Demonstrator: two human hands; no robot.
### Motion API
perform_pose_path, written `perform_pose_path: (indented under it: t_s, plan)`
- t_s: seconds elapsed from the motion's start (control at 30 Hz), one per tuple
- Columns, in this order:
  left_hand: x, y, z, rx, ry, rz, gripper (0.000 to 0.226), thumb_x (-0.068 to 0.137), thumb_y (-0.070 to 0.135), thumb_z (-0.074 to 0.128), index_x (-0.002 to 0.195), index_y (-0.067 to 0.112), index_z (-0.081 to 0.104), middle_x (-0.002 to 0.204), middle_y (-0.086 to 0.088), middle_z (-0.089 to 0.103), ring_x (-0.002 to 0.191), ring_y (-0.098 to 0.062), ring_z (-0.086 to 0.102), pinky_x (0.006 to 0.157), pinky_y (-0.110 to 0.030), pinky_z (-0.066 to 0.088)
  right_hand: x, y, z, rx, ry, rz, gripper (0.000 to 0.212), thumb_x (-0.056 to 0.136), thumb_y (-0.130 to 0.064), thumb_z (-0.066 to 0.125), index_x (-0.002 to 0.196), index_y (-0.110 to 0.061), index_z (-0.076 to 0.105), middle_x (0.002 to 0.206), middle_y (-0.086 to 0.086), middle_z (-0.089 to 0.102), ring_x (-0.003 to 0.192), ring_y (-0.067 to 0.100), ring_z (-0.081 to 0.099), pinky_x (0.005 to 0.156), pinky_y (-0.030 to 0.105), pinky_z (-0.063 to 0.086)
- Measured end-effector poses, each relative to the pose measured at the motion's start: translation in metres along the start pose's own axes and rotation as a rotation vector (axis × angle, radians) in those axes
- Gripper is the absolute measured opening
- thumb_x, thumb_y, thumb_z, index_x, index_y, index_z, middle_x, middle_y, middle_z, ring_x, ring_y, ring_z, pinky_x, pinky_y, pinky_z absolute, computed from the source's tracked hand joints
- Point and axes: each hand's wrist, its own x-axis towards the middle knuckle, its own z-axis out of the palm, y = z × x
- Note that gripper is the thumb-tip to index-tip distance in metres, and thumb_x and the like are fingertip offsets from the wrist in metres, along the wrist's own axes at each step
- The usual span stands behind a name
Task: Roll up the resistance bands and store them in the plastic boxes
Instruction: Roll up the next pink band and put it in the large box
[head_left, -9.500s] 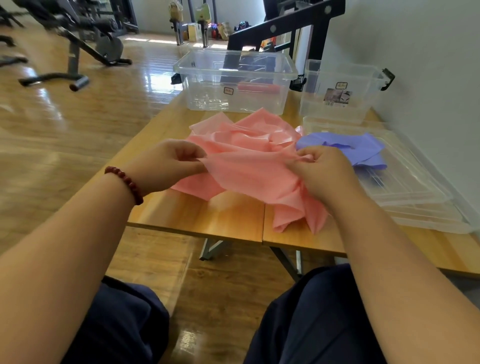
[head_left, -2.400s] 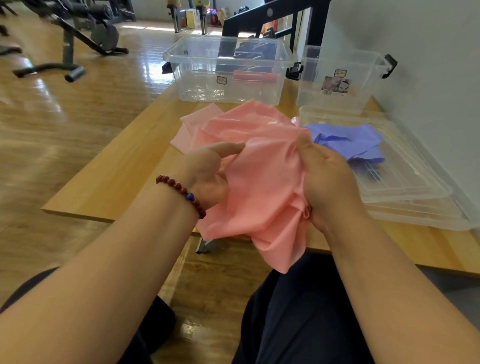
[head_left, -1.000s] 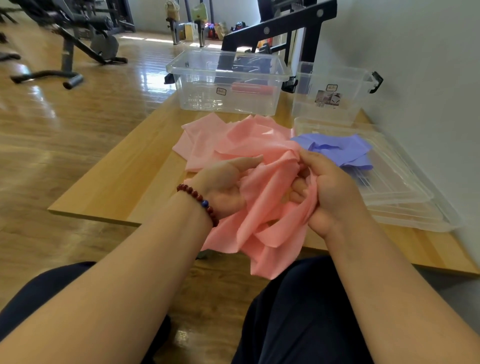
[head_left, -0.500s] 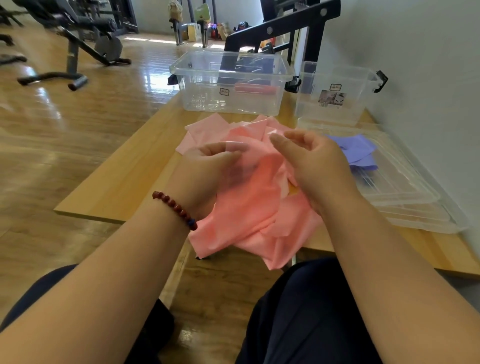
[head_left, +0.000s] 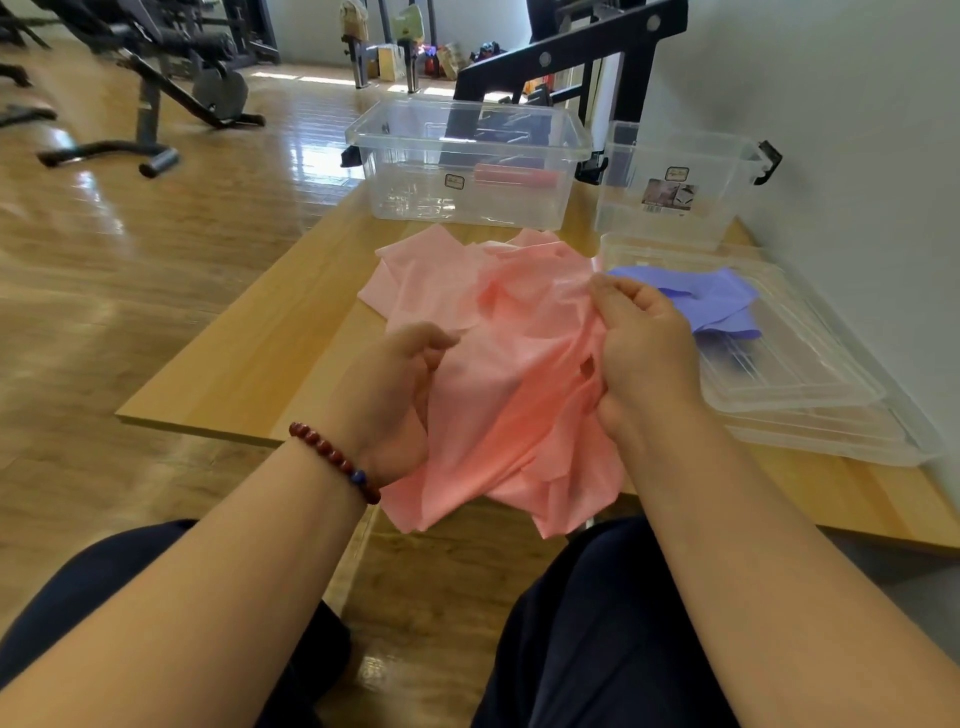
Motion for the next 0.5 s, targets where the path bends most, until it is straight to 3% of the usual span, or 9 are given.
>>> perform_pose_path:
  t_s: [0.07, 0.13, 0.3, 0.33, 0.4, 0.43, 0.5]
  plan:
    - [0.0, 0.005, 0.003, -0.055, -0.088, -0.191, 0.047, 0.082, 0.04, 0.056, 0.098, -0.002, 0.068, 0.084, -0.014, 0.069, 0.065, -0.025, 0.068, 0.059, -0.029, 0.058, -0.004, -0.001, -0.003, 0.23, -0.046, 0.119, 0.011, 0.096, -0.022, 0.063, 0.086, -0.019, 0.066, 0.088, 0.005, 0.068, 0.08, 0.02, 0.064, 0.08, 0.041, 0.057]
    - [0.008, 0.004, 0.008, -0.049, -0.093, -0.272, 0.048, 0.087, 0.045, 0.056, 0.096, 0.0, 0.069, 0.084, -0.015, 0.071, 0.067, -0.026, 0.07, 0.061, -0.033, 0.06, -0.006, 0.0, -0.008, 0.296, -0.06, 0.16, 0.008, 0.097, -0.022, 0.06, 0.095, -0.017, 0.066, 0.095, 0.009, 0.069, 0.083, 0.022, 0.065, 0.081, 0.042, 0.057]
    - [0.023, -0.001, 0.019, -0.072, 0.034, -0.183, 0.015, 0.094, 0.014, 0.057, 0.094, 0.004, 0.068, 0.073, -0.009, 0.073, 0.06, -0.018, 0.07, 0.053, -0.03, 0.058, -0.002, 0.004, -0.021, 0.272, 0.06, 0.184, 0.006, 0.096, -0.022, 0.06, 0.096, -0.019, 0.066, 0.11, 0.009, 0.069, 0.093, 0.024, 0.067, 0.082, 0.042, 0.059]
    - [0.025, -0.002, 0.016, -0.122, 0.02, -0.156, 0.017, 0.089, 0.011, 0.06, 0.101, 0.002, 0.069, 0.083, -0.011, 0.074, 0.068, -0.019, 0.071, 0.063, -0.029, 0.06, 0.0, 0.005, -0.024, 0.276, 0.067, 0.185, 0.008, 0.096, -0.021, 0.06, 0.1, -0.017, 0.066, 0.11, 0.008, 0.069, 0.092, 0.023, 0.066, 0.078, 0.039, 0.058]
    - [0.027, -0.005, 0.011, -0.204, 0.007, -0.15, 0.048, 0.079, 0.014, 0.069, 0.124, 0.0, 0.063, 0.11, -0.015, 0.07, 0.087, -0.021, 0.065, 0.093, -0.025, 0.051, 0.001, 0.005, -0.027, 0.32, 0.042, 0.203, 0.017, 0.096, -0.021, 0.061, 0.109, -0.013, 0.067, 0.108, 0.009, 0.07, 0.089, 0.022, 0.067, 0.072, 0.035, 0.058]
    - [0.026, -0.007, 0.01, -0.242, -0.004, -0.163, 0.051, 0.081, 0.022, 0.068, 0.126, -0.001, 0.061, 0.11, -0.015, 0.068, 0.09, -0.023, 0.063, 0.097, -0.026, 0.046, 0.001, 0.006, -0.028, 0.348, 0.022, 0.221, 0.02, 0.096, -0.021, 0.061, 0.113, -0.012, 0.067, 0.108, 0.009, 0.071, 0.09, 0.023, 0.069, 0.075, 0.036, 0.059]
    - [0.026, -0.009, 0.011, -0.252, -0.045, -0.234, 0.051, 0.092, 0.043, 0.055, 0.118, 0.002, 0.067, 0.112, -0.014, 0.069, 0.095, -0.027, 0.066, 0.093, -0.035, 0.051, 0.0, 0.006, -0.028, 0.379, -0.018, 0.255, 0.024, 0.097, -0.022, 0.059, 0.118, -0.011, 0.066, 0.11, 0.011, 0.072, 0.095, 0.024, 0.07, 0.081, 0.04, 0.059]
